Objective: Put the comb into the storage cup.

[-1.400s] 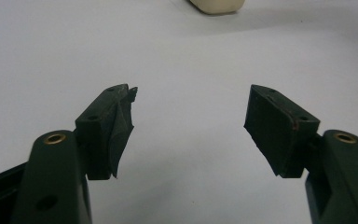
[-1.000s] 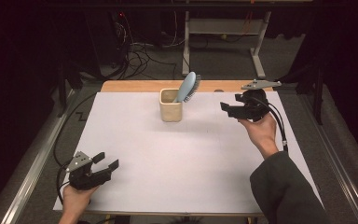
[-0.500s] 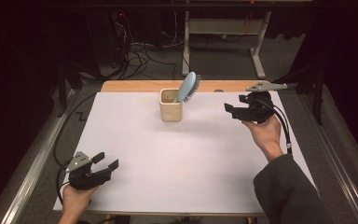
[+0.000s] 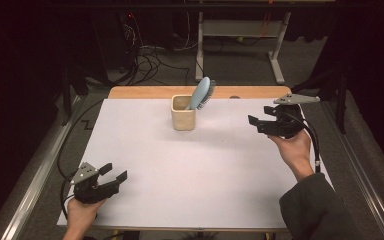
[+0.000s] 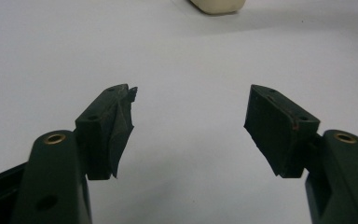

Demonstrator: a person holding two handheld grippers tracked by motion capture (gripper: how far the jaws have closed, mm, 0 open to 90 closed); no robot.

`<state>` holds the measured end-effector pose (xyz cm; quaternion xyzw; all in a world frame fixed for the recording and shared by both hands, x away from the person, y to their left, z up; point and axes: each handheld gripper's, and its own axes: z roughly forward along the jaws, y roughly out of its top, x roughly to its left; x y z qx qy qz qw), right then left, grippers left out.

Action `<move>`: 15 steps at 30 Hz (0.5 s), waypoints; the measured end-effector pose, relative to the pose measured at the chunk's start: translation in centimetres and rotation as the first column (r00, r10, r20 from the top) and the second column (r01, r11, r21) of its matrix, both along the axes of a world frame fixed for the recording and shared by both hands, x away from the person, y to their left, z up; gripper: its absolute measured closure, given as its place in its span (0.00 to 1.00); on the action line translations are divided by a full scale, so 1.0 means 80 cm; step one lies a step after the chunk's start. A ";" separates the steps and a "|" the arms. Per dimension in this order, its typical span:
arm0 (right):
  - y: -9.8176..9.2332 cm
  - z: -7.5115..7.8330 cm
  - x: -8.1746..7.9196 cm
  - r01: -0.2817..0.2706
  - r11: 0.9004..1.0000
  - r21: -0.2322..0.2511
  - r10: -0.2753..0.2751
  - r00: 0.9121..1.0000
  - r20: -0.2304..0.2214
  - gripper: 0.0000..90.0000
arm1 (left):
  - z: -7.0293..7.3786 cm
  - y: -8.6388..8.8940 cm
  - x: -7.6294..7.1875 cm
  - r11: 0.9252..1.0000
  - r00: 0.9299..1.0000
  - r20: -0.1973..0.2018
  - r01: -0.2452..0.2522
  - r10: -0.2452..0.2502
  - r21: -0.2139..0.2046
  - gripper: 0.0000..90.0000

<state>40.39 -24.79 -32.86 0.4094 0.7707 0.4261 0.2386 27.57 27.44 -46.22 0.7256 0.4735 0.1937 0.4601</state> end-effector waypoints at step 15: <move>-0.015 0.000 -0.015 0.004 1.000 0.014 -0.004 1.000 0.010 0.37 | 0.000 0.000 0.000 1.000 1.000 0.002 0.000 0.000 0.001 0.36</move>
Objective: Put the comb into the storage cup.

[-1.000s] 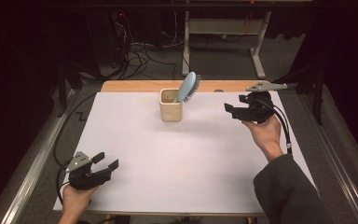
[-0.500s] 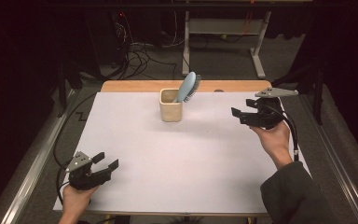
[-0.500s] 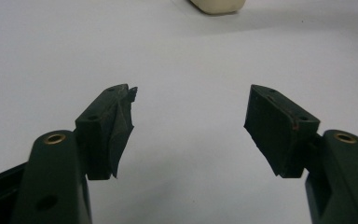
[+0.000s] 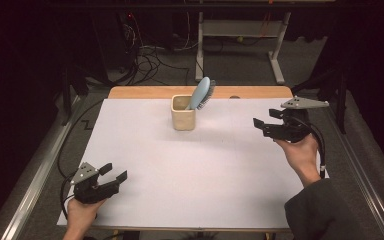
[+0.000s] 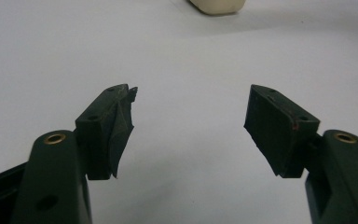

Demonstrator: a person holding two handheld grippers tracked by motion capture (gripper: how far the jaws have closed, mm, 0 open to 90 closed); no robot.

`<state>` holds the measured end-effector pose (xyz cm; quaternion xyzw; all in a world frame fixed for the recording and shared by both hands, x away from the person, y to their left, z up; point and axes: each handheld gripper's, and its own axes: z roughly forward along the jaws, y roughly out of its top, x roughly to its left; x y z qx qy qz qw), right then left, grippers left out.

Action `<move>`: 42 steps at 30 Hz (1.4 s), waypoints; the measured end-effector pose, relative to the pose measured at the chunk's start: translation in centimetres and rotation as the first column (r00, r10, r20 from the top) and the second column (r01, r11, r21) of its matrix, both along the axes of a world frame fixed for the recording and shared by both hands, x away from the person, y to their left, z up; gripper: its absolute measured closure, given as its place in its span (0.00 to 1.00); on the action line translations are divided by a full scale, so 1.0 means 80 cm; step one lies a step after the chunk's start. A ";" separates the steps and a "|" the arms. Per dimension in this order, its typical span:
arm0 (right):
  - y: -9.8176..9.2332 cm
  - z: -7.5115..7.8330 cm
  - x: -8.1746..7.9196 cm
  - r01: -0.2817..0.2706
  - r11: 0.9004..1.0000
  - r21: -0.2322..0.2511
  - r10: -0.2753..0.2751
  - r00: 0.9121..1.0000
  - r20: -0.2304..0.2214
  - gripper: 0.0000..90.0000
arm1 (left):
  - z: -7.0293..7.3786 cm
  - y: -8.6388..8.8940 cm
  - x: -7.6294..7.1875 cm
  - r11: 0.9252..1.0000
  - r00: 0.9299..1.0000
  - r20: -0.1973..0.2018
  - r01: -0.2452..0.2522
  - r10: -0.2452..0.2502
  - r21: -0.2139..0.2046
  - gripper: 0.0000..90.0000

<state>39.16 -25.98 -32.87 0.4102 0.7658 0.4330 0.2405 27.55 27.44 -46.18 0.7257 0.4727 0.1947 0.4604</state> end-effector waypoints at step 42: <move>-0.046 -0.028 -0.042 0.046 0.998 0.048 -0.046 0.999 0.008 0.34 | 0.000 -0.001 0.000 1.000 1.000 -0.002 -0.003 0.003 -0.004 0.36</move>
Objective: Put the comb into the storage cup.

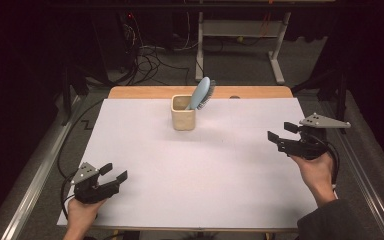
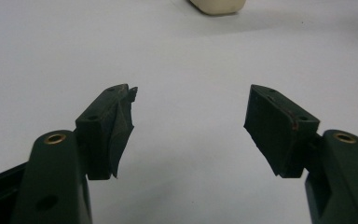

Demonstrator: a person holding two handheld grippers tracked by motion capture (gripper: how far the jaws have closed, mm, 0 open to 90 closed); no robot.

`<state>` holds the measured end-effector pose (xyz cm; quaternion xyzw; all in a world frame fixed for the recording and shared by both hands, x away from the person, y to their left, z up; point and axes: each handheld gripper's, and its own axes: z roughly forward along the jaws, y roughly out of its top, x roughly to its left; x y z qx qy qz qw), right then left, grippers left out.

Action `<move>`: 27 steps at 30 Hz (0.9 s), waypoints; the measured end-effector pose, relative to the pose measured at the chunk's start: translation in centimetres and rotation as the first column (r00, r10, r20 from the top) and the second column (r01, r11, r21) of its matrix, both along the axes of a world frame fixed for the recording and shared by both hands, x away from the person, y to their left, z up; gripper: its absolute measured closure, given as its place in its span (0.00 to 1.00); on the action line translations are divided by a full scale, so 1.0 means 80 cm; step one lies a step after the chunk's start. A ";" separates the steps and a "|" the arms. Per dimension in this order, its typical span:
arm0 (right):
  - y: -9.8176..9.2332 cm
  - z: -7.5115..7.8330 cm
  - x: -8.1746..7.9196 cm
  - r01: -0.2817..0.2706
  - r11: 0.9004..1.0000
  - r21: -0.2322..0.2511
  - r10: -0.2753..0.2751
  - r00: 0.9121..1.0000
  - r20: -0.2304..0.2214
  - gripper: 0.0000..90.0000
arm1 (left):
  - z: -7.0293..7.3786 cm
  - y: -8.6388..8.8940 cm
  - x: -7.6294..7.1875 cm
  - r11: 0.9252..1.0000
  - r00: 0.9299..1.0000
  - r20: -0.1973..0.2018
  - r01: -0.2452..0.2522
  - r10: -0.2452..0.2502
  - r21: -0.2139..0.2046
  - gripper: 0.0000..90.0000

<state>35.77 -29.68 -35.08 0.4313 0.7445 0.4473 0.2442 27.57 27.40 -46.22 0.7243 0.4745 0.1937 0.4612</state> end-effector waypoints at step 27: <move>-0.011 -0.017 -0.035 -0.003 0.998 0.062 0.002 1.000 0.023 0.31 | 0.001 -0.001 -0.001 1.000 1.000 0.004 0.003 -0.003 0.002 0.36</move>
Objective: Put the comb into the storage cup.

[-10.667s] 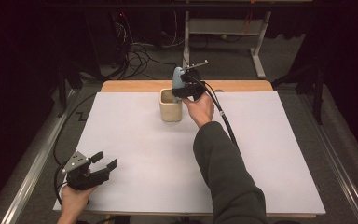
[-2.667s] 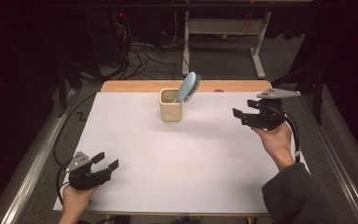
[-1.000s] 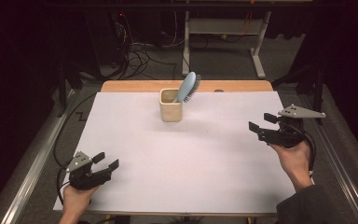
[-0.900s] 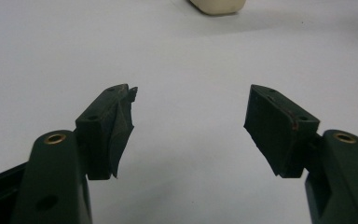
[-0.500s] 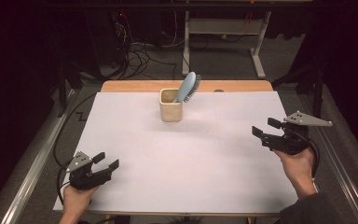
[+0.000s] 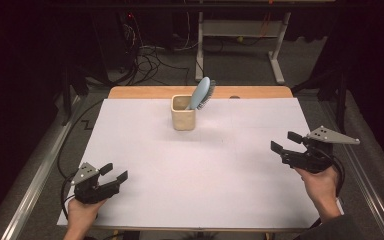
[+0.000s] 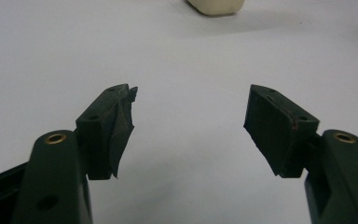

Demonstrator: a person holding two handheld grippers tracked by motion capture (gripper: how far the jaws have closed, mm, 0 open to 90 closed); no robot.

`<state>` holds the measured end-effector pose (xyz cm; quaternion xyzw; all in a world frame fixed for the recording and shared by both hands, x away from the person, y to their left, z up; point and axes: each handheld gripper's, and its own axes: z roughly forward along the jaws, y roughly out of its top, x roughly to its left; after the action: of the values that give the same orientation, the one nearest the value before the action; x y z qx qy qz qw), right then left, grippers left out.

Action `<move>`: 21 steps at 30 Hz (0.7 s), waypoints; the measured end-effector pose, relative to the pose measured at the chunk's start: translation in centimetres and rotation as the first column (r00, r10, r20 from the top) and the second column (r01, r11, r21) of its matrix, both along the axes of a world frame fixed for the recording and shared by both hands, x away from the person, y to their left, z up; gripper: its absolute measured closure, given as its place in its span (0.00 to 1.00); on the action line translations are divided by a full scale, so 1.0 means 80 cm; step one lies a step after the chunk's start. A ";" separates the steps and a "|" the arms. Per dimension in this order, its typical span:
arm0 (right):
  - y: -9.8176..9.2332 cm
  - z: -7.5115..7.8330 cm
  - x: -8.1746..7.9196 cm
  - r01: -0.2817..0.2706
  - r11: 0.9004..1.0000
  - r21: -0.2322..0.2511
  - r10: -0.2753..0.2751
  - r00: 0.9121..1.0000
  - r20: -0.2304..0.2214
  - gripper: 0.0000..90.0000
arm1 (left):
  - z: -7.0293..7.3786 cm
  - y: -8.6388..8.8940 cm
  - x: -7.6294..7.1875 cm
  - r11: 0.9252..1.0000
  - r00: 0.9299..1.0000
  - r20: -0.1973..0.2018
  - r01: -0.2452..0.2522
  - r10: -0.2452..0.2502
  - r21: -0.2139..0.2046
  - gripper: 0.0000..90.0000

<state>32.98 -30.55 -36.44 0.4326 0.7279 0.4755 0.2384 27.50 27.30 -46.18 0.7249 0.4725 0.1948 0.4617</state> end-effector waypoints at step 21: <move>-0.013 -0.026 -0.023 0.008 0.999 0.036 -0.007 1.000 -0.020 0.29 | 0.000 -0.001 0.000 1.000 1.000 0.001 0.000 0.000 0.002 0.37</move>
<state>31.18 -31.55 -38.51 0.4442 0.7200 0.4833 0.2251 27.50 27.26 -46.22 0.7252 0.4721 0.1956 0.4614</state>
